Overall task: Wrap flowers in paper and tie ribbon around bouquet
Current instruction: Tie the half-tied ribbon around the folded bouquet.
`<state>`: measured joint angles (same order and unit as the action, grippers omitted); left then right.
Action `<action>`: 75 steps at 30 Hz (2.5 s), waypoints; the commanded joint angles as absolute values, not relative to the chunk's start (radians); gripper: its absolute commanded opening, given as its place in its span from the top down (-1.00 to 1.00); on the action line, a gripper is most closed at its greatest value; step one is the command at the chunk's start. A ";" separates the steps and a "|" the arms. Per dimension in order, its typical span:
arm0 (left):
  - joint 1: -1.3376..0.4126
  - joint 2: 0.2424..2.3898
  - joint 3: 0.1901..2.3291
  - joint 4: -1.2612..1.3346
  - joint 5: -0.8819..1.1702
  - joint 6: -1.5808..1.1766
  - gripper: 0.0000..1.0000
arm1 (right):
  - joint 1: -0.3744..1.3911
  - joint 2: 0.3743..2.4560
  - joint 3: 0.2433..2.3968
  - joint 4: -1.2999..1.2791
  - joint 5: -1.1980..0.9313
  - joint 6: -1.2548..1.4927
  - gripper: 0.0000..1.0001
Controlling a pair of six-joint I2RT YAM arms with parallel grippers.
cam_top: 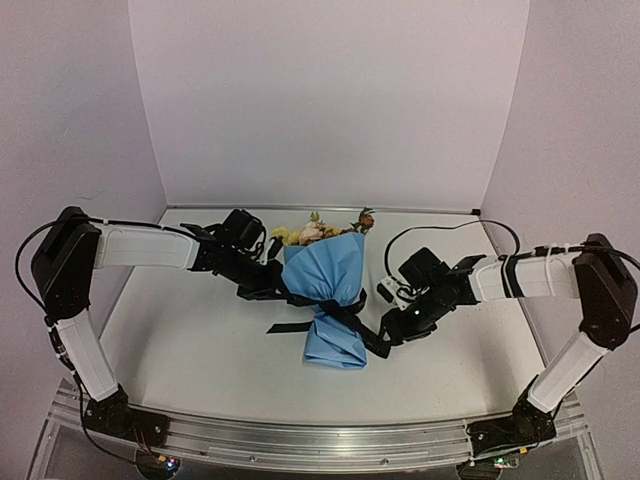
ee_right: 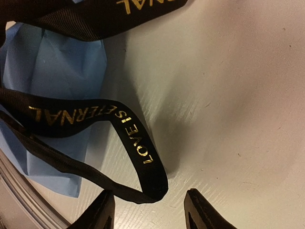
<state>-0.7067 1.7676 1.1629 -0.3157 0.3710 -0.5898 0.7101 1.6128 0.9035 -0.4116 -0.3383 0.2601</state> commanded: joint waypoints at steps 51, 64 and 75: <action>-0.617 1.692 1.031 -0.349 0.167 -0.632 1.00 | 0.820 1.592 0.916 -0.705 0.343 0.324 1.00; -0.468 1.665 0.916 -0.322 0.236 -0.693 1.00 | 0.872 1.586 0.866 -0.710 0.411 0.345 1.00; -0.387 1.616 0.852 -0.311 0.260 -0.723 1.00 | 0.870 1.542 0.877 -0.745 0.453 0.293 1.00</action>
